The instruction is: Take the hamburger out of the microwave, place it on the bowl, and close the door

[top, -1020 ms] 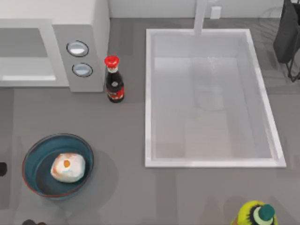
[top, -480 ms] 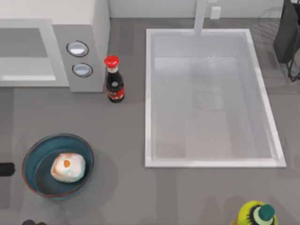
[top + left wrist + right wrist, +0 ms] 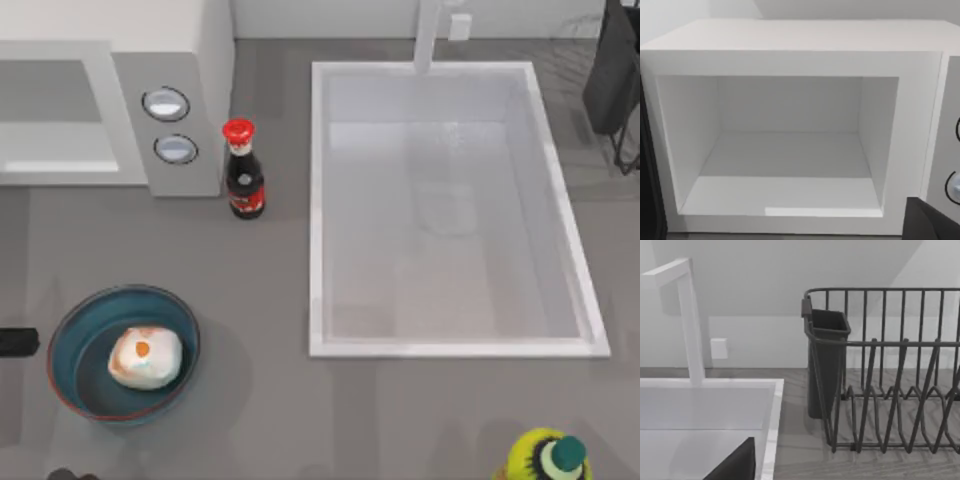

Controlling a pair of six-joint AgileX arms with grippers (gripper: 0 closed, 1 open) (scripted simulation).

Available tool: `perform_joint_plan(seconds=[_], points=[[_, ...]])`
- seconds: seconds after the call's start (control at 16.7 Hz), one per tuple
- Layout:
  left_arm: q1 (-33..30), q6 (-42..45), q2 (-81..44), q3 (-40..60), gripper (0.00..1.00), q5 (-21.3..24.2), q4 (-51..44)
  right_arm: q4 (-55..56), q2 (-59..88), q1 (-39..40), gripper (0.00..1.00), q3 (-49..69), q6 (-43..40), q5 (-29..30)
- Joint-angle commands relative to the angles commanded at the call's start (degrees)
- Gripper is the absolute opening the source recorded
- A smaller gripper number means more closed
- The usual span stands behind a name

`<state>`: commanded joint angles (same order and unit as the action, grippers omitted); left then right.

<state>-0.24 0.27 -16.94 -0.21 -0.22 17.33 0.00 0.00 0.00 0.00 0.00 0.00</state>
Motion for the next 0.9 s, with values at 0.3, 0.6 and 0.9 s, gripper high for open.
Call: perform_joint_plan(seconds=[0.3, 0.6, 0.9], points=[[0.93, 0.70, -0.51, 0.45, 0.00, 0.51, -0.71, 0.00, 0.00, 0.00, 1.00, 0.00, 0.00, 0.00], [12.90, 11.66, -12.62, 12.43, 0.00, 7.33, -9.85, 0.00, 0.00, 0.00, 1.00, 0.00, 0.00, 0.00], [34.10, 28.16, -35.83, 33.82, 0.00, 18.33, -25.85, 0.00, 0.00, 0.00, 1.00, 0.00, 0.00, 0.00]])
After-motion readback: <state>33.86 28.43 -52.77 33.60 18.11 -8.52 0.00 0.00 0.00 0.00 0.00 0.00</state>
